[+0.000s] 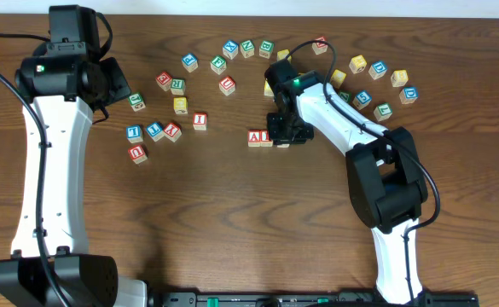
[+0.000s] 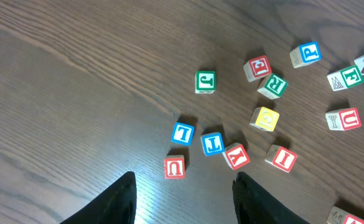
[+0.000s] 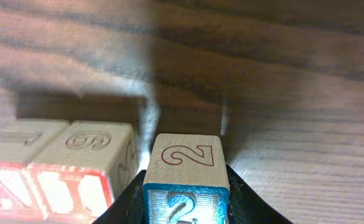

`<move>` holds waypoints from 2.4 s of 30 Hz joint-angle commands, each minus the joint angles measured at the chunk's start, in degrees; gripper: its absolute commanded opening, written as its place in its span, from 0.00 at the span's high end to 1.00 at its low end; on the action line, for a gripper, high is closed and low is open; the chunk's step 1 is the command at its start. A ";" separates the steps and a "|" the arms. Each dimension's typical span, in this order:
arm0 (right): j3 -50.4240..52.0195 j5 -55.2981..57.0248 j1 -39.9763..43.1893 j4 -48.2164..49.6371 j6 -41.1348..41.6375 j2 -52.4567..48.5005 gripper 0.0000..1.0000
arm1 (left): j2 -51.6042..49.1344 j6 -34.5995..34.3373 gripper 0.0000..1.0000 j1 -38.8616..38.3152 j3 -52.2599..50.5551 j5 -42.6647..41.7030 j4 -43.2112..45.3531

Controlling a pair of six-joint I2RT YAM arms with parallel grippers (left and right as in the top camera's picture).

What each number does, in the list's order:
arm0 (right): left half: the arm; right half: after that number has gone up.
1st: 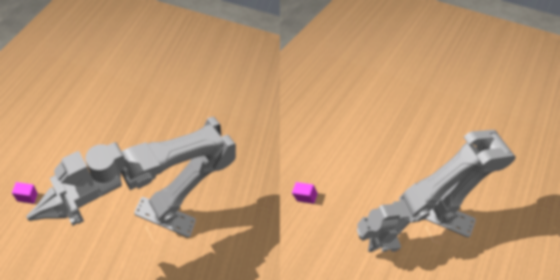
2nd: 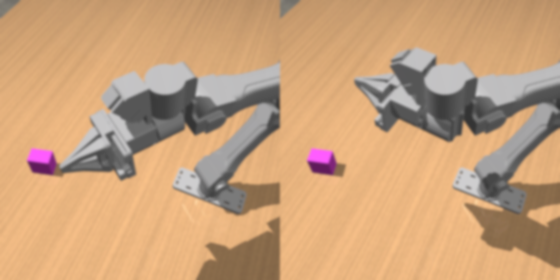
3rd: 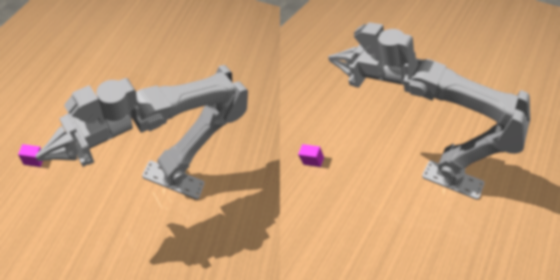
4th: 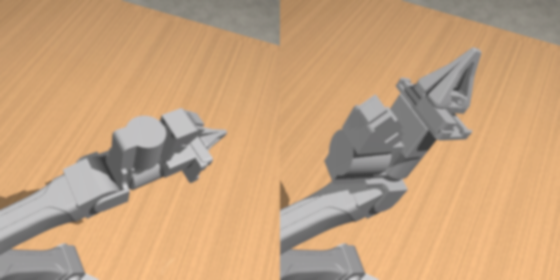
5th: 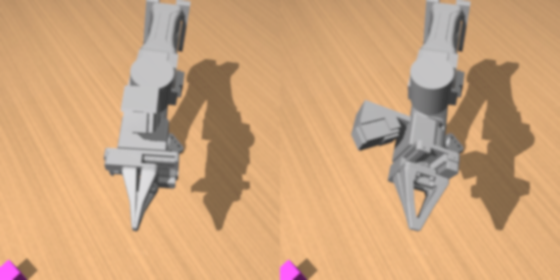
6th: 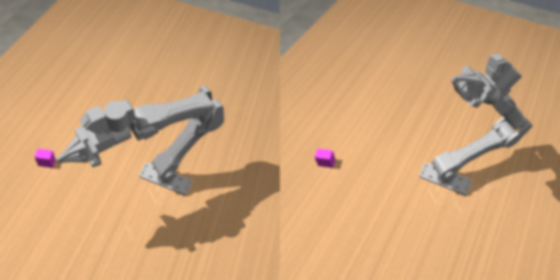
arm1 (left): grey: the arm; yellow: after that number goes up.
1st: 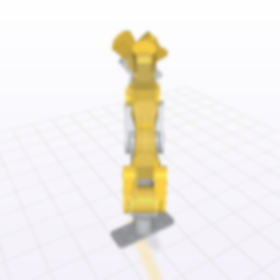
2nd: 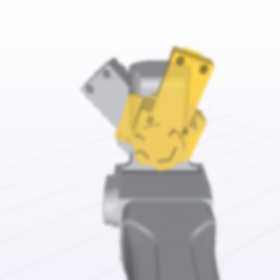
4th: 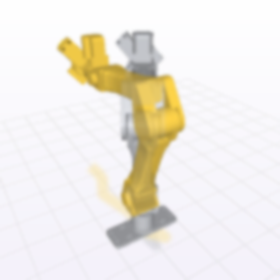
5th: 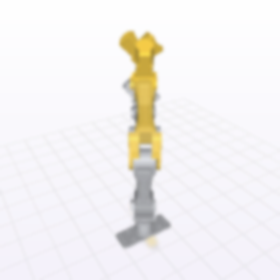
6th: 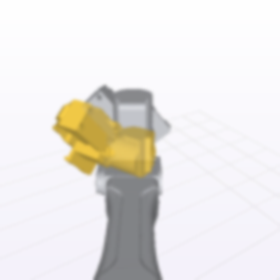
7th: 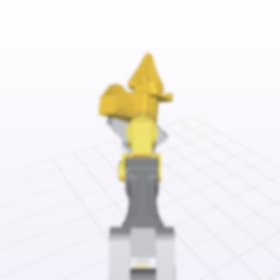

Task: Spell out AI2
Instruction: 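Carry the 2 block and set it right of the I block, then open the right gripper and raise it away from the blocks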

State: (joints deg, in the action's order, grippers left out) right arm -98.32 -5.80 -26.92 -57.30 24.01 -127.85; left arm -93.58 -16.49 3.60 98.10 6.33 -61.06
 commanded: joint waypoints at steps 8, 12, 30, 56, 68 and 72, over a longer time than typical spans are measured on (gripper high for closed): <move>-9.18 -1.77 1.05 -8.04 -3.13 0.85 0.69 | -0.72 -0.28 0.51 -0.17 -0.50 0.09 -0.15; -11.89 -1.38 1.99 -10.10 -3.54 0.87 0.70 | -0.72 -0.28 0.51 -0.17 -0.50 0.09 -0.15; -12.09 -0.74 0.52 -18.14 -5.01 0.85 0.99 | -0.72 -0.28 0.52 -0.17 -0.50 -4.66 -0.13; -1.49 2.86 -3.58 -8.41 -4.35 0.85 0.99 | -0.72 -0.24 0.52 -0.17 -0.50 -4.63 -0.13; -1.16 2.43 -3.76 -5.38 -4.33 0.85 0.99 | -0.72 -0.24 0.52 -0.17 -0.50 -4.63 -0.13; -1.16 2.43 -4.11 -4.63 -4.33 0.85 0.99 | -0.72 -0.26 0.52 -0.17 -0.50 -4.63 -0.13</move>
State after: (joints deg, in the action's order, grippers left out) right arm -99.66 -3.62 -30.22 -62.24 19.86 -127.85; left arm -93.58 -16.51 3.53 98.10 1.80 -61.10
